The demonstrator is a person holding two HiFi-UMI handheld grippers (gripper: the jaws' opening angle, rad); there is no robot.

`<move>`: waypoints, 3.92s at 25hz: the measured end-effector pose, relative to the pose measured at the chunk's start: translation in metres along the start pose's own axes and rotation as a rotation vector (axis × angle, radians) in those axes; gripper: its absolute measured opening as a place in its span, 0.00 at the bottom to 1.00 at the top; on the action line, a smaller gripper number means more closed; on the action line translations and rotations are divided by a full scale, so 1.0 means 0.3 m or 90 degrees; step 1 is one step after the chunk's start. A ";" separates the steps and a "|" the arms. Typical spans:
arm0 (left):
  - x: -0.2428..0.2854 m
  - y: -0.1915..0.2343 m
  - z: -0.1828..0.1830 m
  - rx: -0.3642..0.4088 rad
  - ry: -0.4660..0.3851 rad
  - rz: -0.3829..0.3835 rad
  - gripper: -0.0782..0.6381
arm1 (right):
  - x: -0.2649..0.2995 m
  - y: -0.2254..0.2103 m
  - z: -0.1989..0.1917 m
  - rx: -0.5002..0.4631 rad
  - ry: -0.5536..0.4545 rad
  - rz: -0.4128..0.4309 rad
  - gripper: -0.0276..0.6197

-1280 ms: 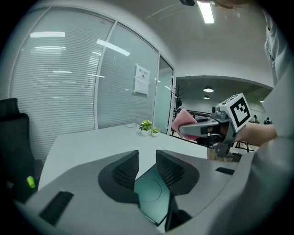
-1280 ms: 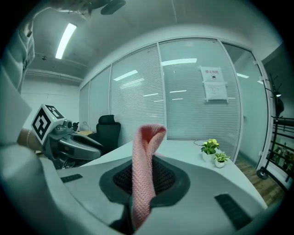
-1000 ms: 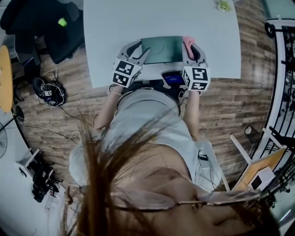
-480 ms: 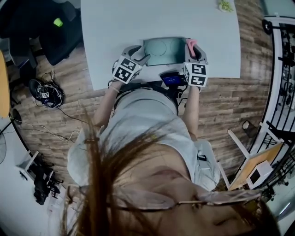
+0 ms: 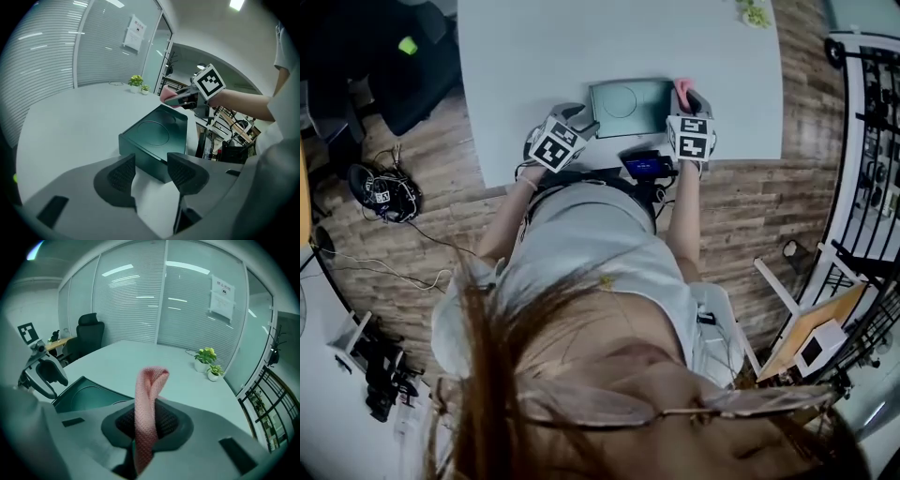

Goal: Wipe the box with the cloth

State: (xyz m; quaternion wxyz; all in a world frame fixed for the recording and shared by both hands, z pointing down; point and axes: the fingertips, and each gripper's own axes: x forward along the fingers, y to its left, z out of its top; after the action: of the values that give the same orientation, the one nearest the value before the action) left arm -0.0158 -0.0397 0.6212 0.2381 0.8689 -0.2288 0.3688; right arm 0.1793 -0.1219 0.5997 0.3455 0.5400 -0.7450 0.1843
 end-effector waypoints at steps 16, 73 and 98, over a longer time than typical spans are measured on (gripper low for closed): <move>0.005 -0.052 -0.022 0.001 0.015 -0.035 0.43 | 0.097 -0.006 -0.059 -0.004 0.072 -0.002 0.10; 0.058 -0.140 -0.071 0.048 0.044 -0.058 0.51 | 0.111 0.304 0.002 0.025 0.090 0.193 0.10; 0.068 -0.140 -0.075 0.041 0.042 -0.058 0.51 | 0.129 0.514 0.034 0.013 0.113 0.291 0.10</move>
State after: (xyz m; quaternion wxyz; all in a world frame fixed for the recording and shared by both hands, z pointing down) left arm 0.0091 0.0015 0.6401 0.2339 0.8732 -0.1689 0.3929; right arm 0.0255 -0.1009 0.6354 0.3537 0.3429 -0.8124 0.3122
